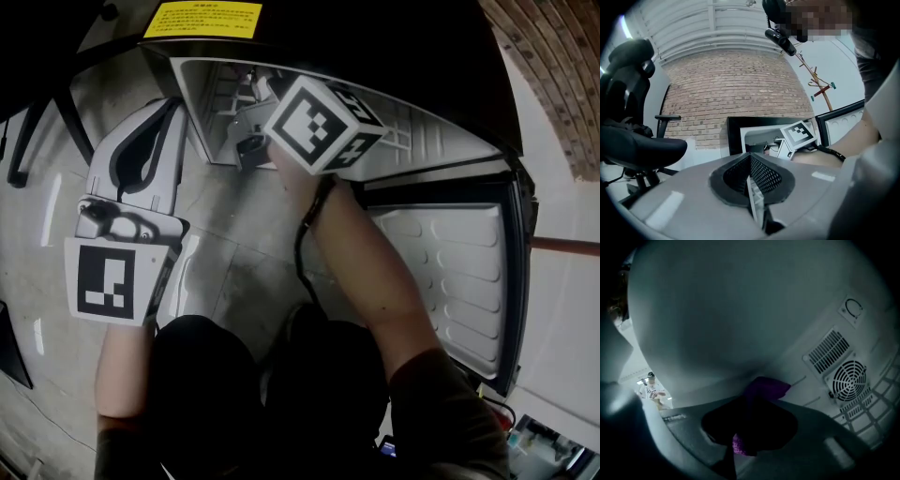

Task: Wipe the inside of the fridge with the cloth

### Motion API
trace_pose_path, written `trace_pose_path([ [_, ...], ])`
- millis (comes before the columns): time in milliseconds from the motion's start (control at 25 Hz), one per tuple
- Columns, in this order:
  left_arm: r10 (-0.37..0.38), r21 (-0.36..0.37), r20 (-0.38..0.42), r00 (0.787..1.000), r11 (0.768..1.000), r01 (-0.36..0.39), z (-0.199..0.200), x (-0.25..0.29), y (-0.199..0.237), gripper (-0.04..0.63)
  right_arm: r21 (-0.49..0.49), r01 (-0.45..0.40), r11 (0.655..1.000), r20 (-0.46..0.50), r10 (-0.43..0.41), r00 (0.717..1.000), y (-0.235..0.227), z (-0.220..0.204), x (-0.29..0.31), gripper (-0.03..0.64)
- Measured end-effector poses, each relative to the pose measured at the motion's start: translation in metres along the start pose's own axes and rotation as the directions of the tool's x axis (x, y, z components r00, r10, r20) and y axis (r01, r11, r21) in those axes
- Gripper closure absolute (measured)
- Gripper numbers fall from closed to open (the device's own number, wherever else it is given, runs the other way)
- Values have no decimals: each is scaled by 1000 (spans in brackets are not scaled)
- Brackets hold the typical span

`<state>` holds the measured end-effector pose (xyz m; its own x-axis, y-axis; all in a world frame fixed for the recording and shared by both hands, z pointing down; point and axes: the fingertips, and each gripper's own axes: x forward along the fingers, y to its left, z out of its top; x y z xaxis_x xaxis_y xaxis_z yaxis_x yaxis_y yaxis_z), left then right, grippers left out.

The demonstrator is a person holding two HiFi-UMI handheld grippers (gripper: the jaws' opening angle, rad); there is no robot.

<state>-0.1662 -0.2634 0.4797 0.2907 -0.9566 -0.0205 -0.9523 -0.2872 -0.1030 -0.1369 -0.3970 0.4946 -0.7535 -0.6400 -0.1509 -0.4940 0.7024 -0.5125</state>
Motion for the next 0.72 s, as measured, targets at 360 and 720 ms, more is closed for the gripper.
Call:
trace_pose_path([
  [360, -18, -2, -59, 998, 1000, 18, -26, -3, -2, 577, -115, 20, 993, -149, -37, 988, -4, -44, 9, 560],
  [720, -30, -23, -97, 995, 999, 28, -50, -7, -5, 577, -431, 137, 892, -310, -289, 906, -25, -78, 2, 560],
])
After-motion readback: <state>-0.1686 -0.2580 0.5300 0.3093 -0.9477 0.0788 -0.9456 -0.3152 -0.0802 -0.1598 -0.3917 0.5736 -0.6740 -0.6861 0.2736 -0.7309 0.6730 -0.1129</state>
